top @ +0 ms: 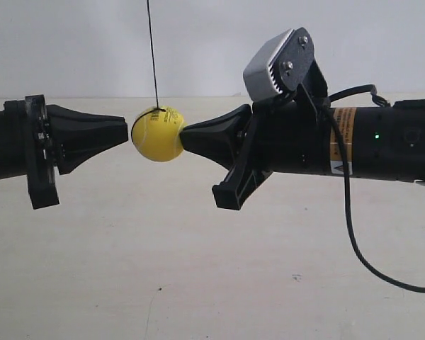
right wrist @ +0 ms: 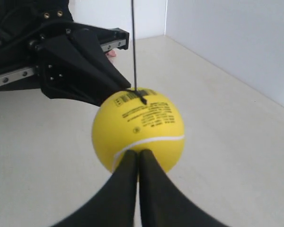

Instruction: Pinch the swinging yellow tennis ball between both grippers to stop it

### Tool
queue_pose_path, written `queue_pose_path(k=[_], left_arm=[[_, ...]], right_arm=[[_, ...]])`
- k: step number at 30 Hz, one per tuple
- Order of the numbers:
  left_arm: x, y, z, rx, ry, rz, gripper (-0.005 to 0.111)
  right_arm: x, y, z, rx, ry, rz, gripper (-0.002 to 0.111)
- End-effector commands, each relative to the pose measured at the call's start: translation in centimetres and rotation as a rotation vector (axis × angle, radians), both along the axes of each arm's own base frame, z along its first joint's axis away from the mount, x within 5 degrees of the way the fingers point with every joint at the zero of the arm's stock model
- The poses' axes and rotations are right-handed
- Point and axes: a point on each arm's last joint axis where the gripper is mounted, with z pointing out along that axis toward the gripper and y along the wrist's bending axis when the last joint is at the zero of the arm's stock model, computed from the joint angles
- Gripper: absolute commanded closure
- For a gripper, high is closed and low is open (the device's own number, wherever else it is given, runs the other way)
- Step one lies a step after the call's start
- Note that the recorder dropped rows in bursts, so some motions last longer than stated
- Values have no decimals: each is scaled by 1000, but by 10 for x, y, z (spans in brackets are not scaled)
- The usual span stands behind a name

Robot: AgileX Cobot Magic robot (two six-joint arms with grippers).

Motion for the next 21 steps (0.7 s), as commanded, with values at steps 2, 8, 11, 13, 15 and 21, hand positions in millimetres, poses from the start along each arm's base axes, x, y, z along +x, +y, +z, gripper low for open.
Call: queue_pose_path(k=[2, 8, 11, 13, 15, 21], left_arm=[[-7, -2, 8, 12, -24, -40, 102], [-5, -3, 7, -4, -7, -29, 102], [-2, -2, 3, -18, 14, -13, 102], [1, -2, -1, -32, 34, 4, 102], [4, -1, -5, -42, 54, 17, 102], [7, -1, -9, -52, 71, 31, 102]], right_arm=[[0, 1, 2, 3, -15, 9, 108], [0, 1, 2, 3, -15, 9, 108], [0, 1, 2, 0, -21, 11, 108], [0, 1, 3, -3, -33, 13, 108], [1, 0, 2, -16, -34, -3, 108], [2, 0, 1, -28, -36, -17, 108]])
